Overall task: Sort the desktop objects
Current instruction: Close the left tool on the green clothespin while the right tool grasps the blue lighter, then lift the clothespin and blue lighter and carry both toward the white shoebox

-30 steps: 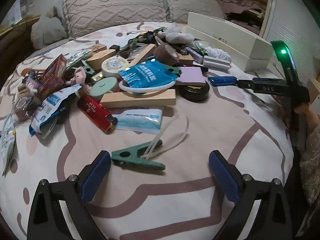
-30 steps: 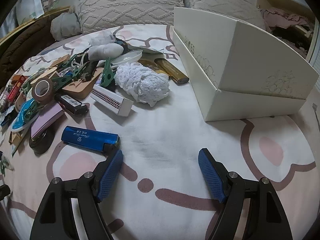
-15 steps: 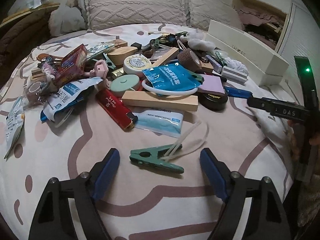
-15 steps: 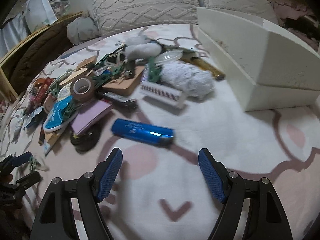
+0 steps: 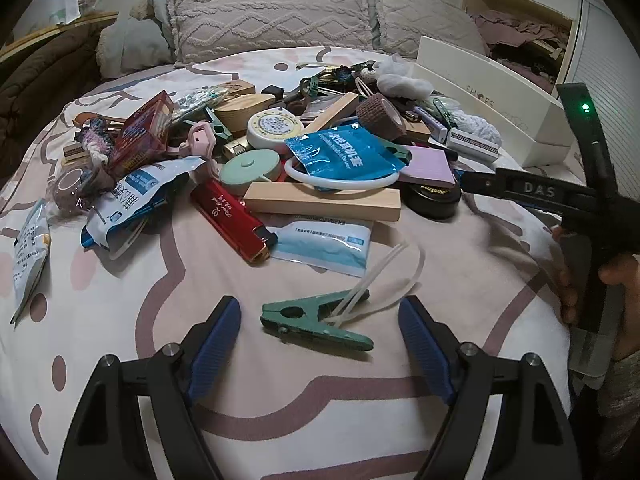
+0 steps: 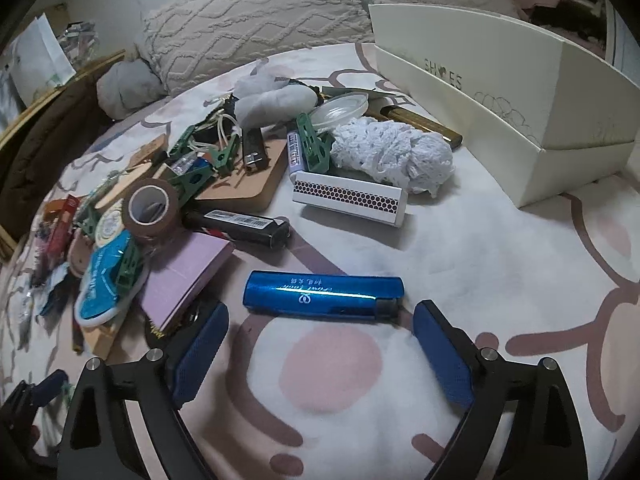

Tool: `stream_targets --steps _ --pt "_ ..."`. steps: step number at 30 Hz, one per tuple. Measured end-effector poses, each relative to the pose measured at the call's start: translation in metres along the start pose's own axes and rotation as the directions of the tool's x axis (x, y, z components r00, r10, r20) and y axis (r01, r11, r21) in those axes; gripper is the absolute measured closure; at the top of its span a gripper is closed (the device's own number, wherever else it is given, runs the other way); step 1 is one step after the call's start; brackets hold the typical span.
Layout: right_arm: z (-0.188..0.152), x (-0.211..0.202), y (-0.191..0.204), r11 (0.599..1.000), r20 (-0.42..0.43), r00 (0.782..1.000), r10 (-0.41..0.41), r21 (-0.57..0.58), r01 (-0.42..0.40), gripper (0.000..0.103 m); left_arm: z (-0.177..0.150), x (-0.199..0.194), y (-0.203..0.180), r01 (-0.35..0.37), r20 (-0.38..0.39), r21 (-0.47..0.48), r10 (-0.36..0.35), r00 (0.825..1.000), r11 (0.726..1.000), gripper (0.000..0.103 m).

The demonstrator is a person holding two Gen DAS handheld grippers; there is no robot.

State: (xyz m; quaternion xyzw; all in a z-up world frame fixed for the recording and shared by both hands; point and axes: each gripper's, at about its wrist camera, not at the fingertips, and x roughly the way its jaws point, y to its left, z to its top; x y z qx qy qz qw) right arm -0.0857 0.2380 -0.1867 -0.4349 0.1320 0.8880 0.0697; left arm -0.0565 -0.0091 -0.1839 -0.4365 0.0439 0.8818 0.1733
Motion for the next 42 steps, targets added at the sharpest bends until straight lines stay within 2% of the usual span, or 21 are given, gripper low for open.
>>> stream_targets --steps 6,7,11,16,21,22,23,25,31,39,42 --pt "0.000 0.005 0.006 0.998 0.020 0.999 -0.041 -0.041 0.042 0.011 -0.001 -0.002 -0.001 -0.001 0.007 -0.005 0.001 1.000 1.000 0.030" --pt "0.000 0.005 0.006 0.998 0.026 0.999 -0.043 -0.039 0.044 0.018 -0.001 -0.002 -0.001 0.000 0.008 -0.007 0.000 1.000 1.000 0.032" --pt "-0.001 0.001 -0.003 1.000 0.049 0.999 0.005 -0.005 -0.005 0.019 -0.002 -0.003 0.000 0.006 0.014 -0.019 -0.006 1.000 1.000 0.043" --pt "-0.004 -0.002 -0.008 0.998 0.068 0.996 0.057 0.011 -0.058 0.019 -0.003 -0.004 0.003 0.000 0.019 -0.047 0.001 1.000 0.999 0.048" --pt "-0.003 -0.001 -0.006 0.998 0.067 0.996 0.057 0.005 -0.058 0.019 -0.005 -0.004 0.002 -0.020 0.021 -0.067 0.021 1.000 0.998 0.047" --pt "-0.003 -0.001 -0.005 0.998 0.064 0.996 0.055 0.002 -0.055 0.019 -0.005 -0.005 0.001 -0.028 0.022 -0.070 0.029 0.999 0.997 0.043" --pt "-0.003 -0.001 -0.005 0.999 0.064 0.997 0.053 0.001 -0.053 0.019 -0.006 -0.005 0.000 -0.038 0.023 -0.073 0.040 0.999 0.997 0.034" --pt "-0.003 0.000 -0.003 0.999 0.058 0.997 0.042 -0.008 -0.041 0.019 -0.008 -0.006 -0.003 -0.061 0.026 -0.074 0.063 0.998 0.995 0.026" --pt "-0.004 0.001 -0.001 0.999 0.057 0.998 0.031 -0.020 -0.030 0.019 -0.013 -0.010 -0.007 -0.094 0.051 -0.078 0.098 0.994 0.993 0.027" --pt "-0.005 -0.001 -0.003 0.999 0.065 0.997 0.039 -0.015 -0.038 0.019 -0.012 -0.008 -0.012 -0.113 0.065 -0.064 0.117 0.991 0.992 0.050" --pt "-0.006 -0.002 -0.005 0.999 0.075 0.996 0.052 -0.005 -0.052 0.019 -0.011 -0.008 -0.012 -0.112 0.066 -0.066 0.117 0.991 0.991 0.052"
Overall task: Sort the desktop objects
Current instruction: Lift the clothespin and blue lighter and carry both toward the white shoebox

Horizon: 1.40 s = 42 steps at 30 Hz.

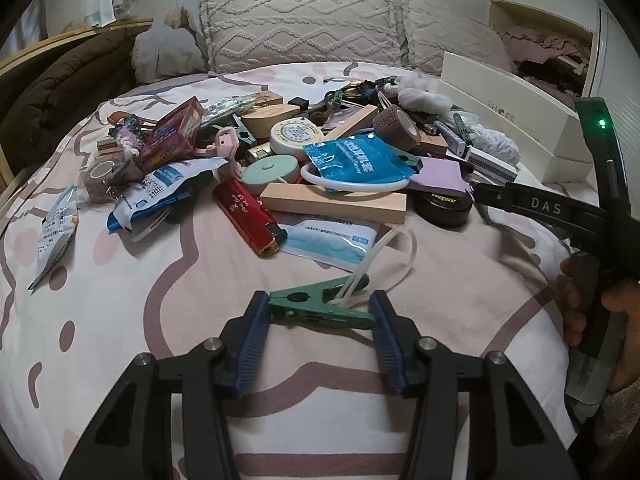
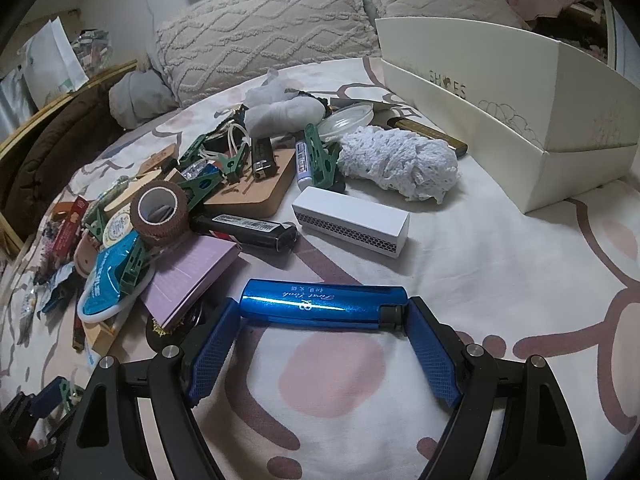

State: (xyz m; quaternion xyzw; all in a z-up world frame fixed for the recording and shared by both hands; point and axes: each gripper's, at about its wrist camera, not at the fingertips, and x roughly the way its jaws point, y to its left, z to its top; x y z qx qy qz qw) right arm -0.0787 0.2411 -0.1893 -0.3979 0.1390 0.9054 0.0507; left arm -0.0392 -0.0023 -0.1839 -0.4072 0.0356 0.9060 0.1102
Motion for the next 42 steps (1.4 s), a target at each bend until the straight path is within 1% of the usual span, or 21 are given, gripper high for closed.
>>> stream_targets --steps 11,14,25,29,32,42 --pt "-0.002 -0.009 -0.003 0.999 0.040 0.998 0.043 0.022 -0.044 0.020 0.002 -0.002 0.001 -0.010 0.013 -0.012 0.010 1.000 1.000 0.052" --pt "-0.002 -0.013 -0.004 0.997 0.043 0.997 0.068 0.020 -0.069 0.020 0.001 -0.003 0.000 -0.011 0.012 -0.018 0.011 1.000 1.000 0.052" --pt "-0.009 -0.031 0.008 0.995 0.046 0.996 0.078 -0.061 -0.076 0.020 0.003 -0.008 0.001 -0.013 0.037 -0.043 0.015 0.999 0.999 0.052" --pt "-0.012 -0.037 0.007 0.993 0.042 0.995 0.095 -0.072 -0.091 0.020 0.008 -0.016 0.004 -0.005 0.062 -0.068 0.010 0.998 0.998 0.052" --pt "-0.012 -0.043 0.006 0.992 0.046 0.994 0.099 -0.079 -0.095 0.020 0.011 -0.023 0.001 0.009 0.088 -0.063 -0.004 0.996 0.998 0.052" --pt "-0.001 -0.081 -0.001 0.990 0.132 0.986 0.098 -0.118 -0.083 0.020 0.028 -0.045 -0.021 0.033 0.151 -0.038 -0.027 0.988 0.999 0.052"
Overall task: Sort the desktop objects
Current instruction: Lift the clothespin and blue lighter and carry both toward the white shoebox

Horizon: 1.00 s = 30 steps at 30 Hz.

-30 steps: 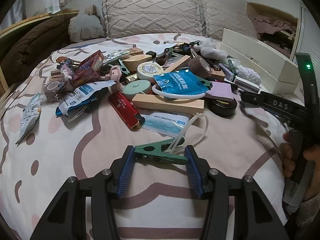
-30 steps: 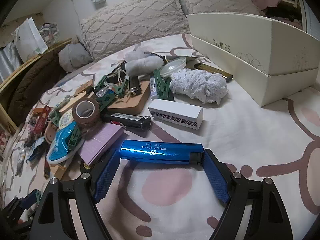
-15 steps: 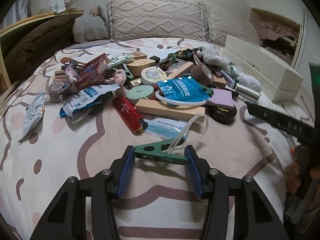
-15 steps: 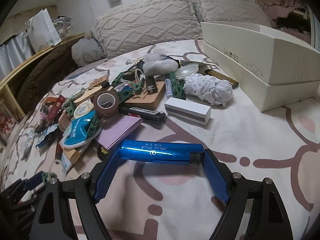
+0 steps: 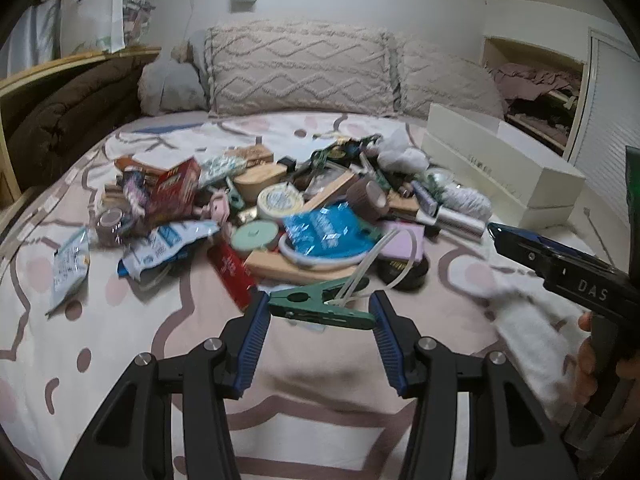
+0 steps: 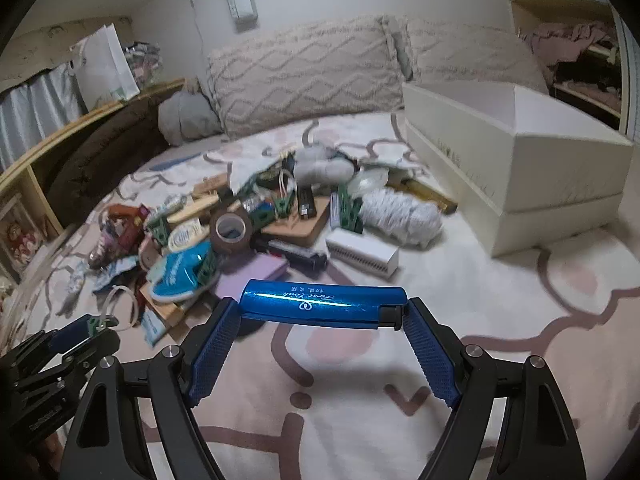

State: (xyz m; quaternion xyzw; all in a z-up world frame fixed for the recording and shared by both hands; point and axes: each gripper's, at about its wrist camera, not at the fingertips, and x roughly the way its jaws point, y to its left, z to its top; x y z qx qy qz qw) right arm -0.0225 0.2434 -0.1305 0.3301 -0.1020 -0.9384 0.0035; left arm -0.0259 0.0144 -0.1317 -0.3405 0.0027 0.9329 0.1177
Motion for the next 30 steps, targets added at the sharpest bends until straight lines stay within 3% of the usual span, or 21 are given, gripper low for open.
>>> stream_targets --steps 14,30 --pt "0.041 -0.070 -0.009 0.999 0.182 0.983 0.029 -0.033 -0.023 0.020 0.043 -0.037 -0.040 0.050 0.135 -0.001 -0.050 0.990 0.999 0.052" --pt "0.105 -0.113 -0.024 0.996 0.355 0.932 0.074 -0.076 -0.050 0.019 0.106 -0.071 -0.079 0.073 0.286 0.011 -0.073 0.955 0.997 0.052"
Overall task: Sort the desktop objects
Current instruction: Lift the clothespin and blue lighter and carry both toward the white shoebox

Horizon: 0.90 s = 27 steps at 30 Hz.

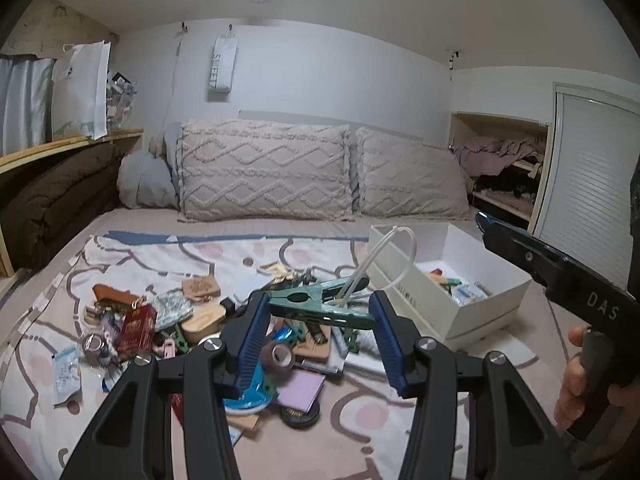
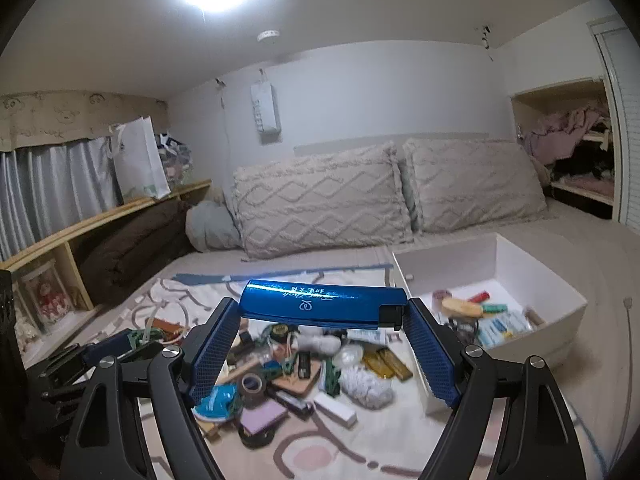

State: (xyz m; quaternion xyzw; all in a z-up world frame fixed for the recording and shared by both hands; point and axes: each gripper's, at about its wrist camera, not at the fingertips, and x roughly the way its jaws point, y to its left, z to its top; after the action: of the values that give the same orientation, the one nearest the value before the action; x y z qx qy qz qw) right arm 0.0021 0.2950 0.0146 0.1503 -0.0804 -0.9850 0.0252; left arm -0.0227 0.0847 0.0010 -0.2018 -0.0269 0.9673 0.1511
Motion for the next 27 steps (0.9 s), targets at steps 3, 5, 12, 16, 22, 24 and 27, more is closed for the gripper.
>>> stream_targets --steps 3,5,12,16,22,24,27 --pt "0.010 0.005 -0.003 1.000 0.014 1.000 0.005 -0.006 -0.005 0.019 0.008 0.002 -0.005 -0.015 0.018 0.004 0.015 1.000 1.000 0.052" --pt "0.017 0.007 -0.007 1.000 0.025 1.000 0.004 -0.007 -0.003 0.019 0.013 0.004 -0.007 -0.018 0.022 0.001 0.018 1.000 1.000 0.052" --pt "0.040 0.010 -0.024 1.000 0.075 0.997 0.014 0.005 -0.015 0.019 0.030 0.017 -0.018 -0.013 0.046 0.004 0.012 0.999 1.000 0.052" --pt "0.049 0.015 -0.033 1.000 0.091 0.996 0.011 0.013 -0.012 0.019 0.037 0.029 -0.022 -0.002 0.050 -0.004 0.002 0.999 1.000 0.052" --pt "0.051 0.025 -0.044 1.000 0.090 0.996 -0.019 -0.012 0.020 0.019 0.045 0.046 -0.030 -0.001 0.065 -0.010 0.001 0.998 1.000 0.052" --pt "0.051 0.029 -0.049 0.999 0.086 0.996 -0.030 -0.009 0.031 0.019 0.049 0.053 -0.032 0.004 0.067 -0.013 -0.003 0.998 1.000 0.052" --pt "0.052 0.034 -0.059 0.999 0.086 0.995 -0.042 0.010 0.041 0.019 0.054 0.061 -0.037 0.009 0.066 -0.012 -0.009 0.998 1.000 0.052"
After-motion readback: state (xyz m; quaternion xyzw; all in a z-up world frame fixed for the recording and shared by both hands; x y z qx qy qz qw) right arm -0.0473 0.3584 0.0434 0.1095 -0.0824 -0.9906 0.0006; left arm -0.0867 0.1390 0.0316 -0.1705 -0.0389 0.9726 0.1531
